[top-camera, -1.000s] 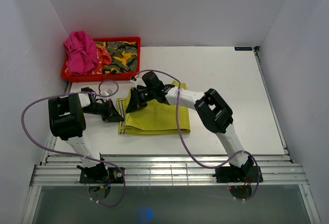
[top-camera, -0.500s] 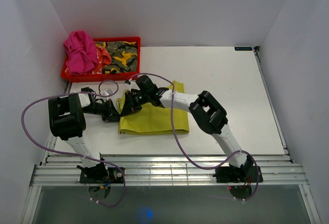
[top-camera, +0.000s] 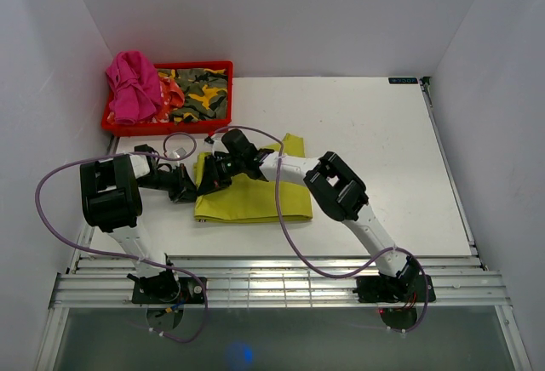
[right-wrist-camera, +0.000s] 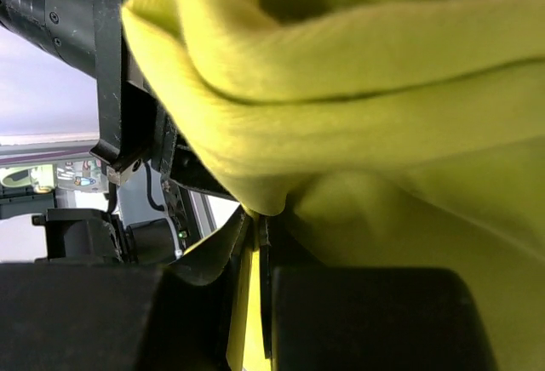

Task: Fold and stack the trousers
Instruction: Fold the trousers

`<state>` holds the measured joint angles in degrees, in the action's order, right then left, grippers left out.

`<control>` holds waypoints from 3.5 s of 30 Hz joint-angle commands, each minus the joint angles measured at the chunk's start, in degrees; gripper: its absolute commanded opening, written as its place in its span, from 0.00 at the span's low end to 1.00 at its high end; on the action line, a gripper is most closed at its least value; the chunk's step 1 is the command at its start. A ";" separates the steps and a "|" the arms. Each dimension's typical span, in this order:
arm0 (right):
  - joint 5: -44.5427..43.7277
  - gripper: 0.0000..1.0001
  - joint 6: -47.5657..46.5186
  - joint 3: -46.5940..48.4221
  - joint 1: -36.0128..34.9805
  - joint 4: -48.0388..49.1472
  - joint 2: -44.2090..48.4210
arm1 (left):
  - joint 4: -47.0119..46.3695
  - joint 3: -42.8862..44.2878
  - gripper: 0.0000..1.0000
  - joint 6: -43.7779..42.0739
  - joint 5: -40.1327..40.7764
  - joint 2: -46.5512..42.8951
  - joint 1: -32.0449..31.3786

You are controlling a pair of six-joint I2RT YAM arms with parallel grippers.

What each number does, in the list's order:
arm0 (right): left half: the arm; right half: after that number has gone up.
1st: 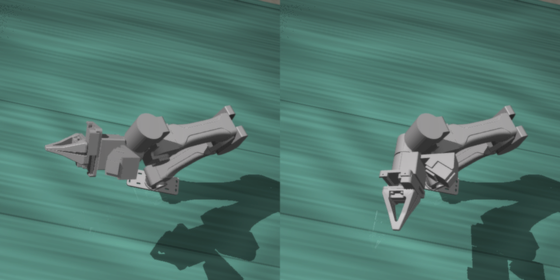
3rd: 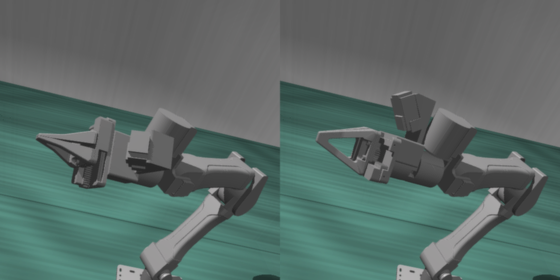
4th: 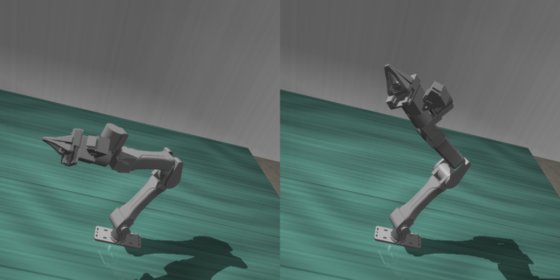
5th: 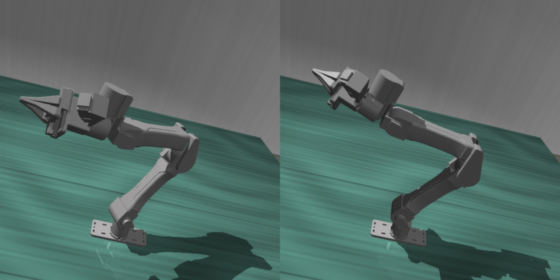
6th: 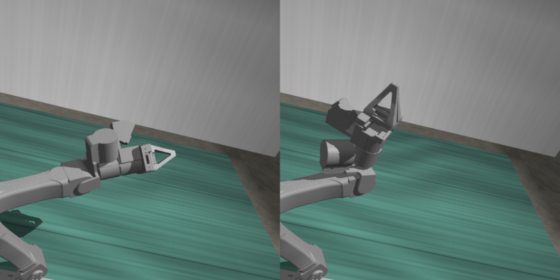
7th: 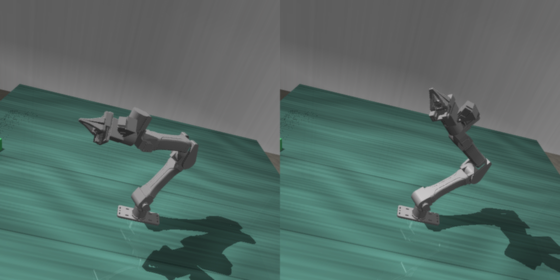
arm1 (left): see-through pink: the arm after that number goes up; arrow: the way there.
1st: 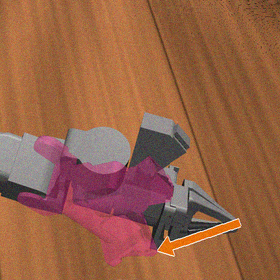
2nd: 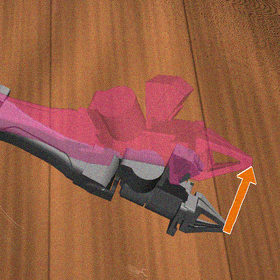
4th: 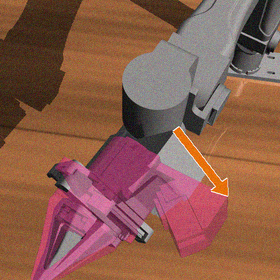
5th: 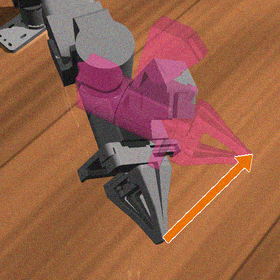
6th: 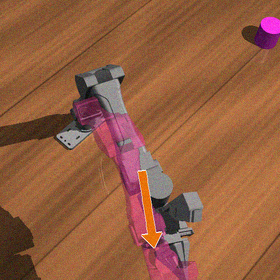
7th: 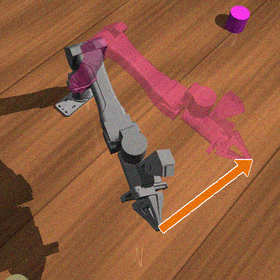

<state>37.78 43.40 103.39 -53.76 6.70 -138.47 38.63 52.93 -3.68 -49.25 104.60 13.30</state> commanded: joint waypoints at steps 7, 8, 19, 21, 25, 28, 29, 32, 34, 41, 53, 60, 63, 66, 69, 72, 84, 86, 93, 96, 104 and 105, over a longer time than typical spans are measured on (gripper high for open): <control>4.23 0.21 3.88 0.68 -1.88 10.34 0.04 | -2.42 -0.81 0.01 -0.36 3.11 0.26 -0.82; 4.41 0.25 3.71 0.23 -1.79 10.44 1.00 | -2.07 -0.29 0.06 -0.53 4.50 0.08 -0.82; 9.76 0.60 -4.18 -7.85 5.06 8.51 14.27 | 4.69 6.91 0.47 -2.20 14.97 -4.83 3.74; 11.34 0.71 -5.60 -11.35 7.16 8.33 18.23 | 6.44 8.59 0.53 -2.82 16.46 -5.19 4.80; 14.07 0.77 -11.30 -15.06 11.21 5.09 24.64 | 9.00 13.76 0.61 -3.87 21.28 -6.24 7.43; 14.17 0.79 -22.27 -16.03 14.72 -5.79 29.57 | 10.76 16.67 0.66 -7.46 21.75 -8.17 9.54; 13.64 0.80 -29.26 -16.12 15.69 -10.08 32.01 | 11.37 19.55 0.67 -9.48 19.57 -8.96 10.07; 13.37 0.91 -36.70 -18.22 20.00 -20.48 36.41 | 17.16 24.93 0.68 -20.96 4.85 -13.53 10.87; 12.93 0.96 -40.66 -19.45 23.34 -24.69 37.92 | 18.23 26.70 0.71 -22.94 -0.64 -18.36 10.78; 20.57 0.97 -39.79 -22.18 28.01 -25.60 34.51 | 13.06 16.69 0.66 -17.24 -20.26 -18.21 6.05; 22.60 0.93 -37.68 -19.02 30.37 -20.59 16.67 | -21.14 9.10 0.50 10.44 -11.15 -1.44 -3.02; 19.36 0.90 -39.88 -17.00 34.33 -20.58 9.54 | -25.37 17.19 0.47 15.64 -7.00 14.04 -0.73; 19.00 0.89 -39.70 -15.07 35.39 -21.90 9.54 | -21.42 20.80 0.46 13.45 -8.91 16.34 -0.64; 19.78 0.90 -41.20 -14.27 35.39 -25.06 14.09 | -15.10 21.52 0.48 7.15 -12.95 12.31 -0.56; 23.29 0.89 -40.59 -18.02 35.21 -26.57 21.21 | -4.12 21.52 0.52 -1.74 -14.73 5.37 -0.56; 25.84 0.90 -36.38 -28.37 34.07 -21.74 30.17 | 6.08 19.42 0.52 -10.80 -14.73 -0.70 -0.55; 28.05 0.88 -33.80 -43.81 25.90 -14.07 31.28 | 13.49 2.01 0.48 -21.46 -13.50 -1.27 -0.56; 27.70 0.86 -36.35 -40.91 25.63 -18.29 27.75 | 12.26 2.09 0.47 -19.89 -13.15 1.82 -0.38; 19.54 0.80 -37.16 -42.83 29.23 -19.88 22.45 | 6.46 7.10 0.44 -11.54 -8.68 10.71 0.06; 14.96 0.80 -36.54 -44.76 32.74 -19.88 25.26 | 5.66 8.24 0.45 -10.38 -9.80 10.89 -1.25; 4.78 0.72 -37.94 -51.36 46.88 -22.51 30.19 | -1.62 10.69 0.49 -1.43 -6.56 8.69 -11.44; 4.15 0.72 -39.34 -51.54 48.64 -23.04 30.63 | -2.33 11.40 0.49 -0.20 -6.64 10.17 -14.50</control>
<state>56.23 8.47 54.02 -10.66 -13.41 -107.85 44.42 61.93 -6.79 -61.54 113.58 3.81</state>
